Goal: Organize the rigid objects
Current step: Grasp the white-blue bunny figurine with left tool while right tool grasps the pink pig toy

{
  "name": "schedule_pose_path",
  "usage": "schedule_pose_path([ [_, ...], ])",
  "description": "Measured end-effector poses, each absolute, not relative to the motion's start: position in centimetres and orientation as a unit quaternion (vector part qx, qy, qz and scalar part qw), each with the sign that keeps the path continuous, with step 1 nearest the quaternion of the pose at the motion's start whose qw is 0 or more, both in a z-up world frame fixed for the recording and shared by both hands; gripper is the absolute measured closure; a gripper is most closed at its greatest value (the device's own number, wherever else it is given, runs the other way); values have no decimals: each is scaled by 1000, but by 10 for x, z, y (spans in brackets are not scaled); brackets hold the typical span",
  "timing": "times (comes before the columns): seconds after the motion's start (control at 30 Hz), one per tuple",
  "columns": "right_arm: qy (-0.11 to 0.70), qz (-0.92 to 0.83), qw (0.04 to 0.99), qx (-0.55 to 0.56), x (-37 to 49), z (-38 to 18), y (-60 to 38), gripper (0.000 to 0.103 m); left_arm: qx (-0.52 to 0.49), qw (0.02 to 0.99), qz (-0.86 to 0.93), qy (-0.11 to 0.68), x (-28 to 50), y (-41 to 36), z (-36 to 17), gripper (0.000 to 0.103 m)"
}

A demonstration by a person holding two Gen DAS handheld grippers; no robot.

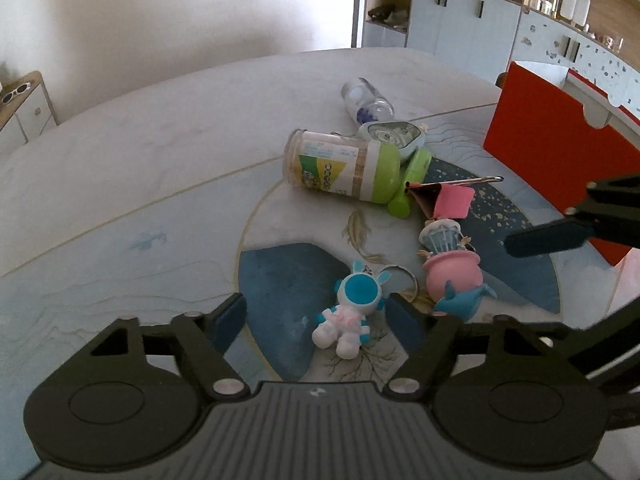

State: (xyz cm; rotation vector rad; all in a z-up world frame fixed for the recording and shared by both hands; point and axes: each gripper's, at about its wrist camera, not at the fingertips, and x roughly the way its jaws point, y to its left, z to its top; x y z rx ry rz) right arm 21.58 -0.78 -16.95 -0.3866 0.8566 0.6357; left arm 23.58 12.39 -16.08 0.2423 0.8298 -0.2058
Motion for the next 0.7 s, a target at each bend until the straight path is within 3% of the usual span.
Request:
schedule_pose_path([
  [0.07,404,305,842,-185,217,-170,-6,48,117,902,-102,402,237,123,-161,33],
  [0.43,401,319,835,-198,219,-174,6,55,118,904,-115,394,239,118,-162,65],
  [0.7,403,316,840,-182,216,-172,1,55,123,903,-114,397,240,115,-161,75],
])
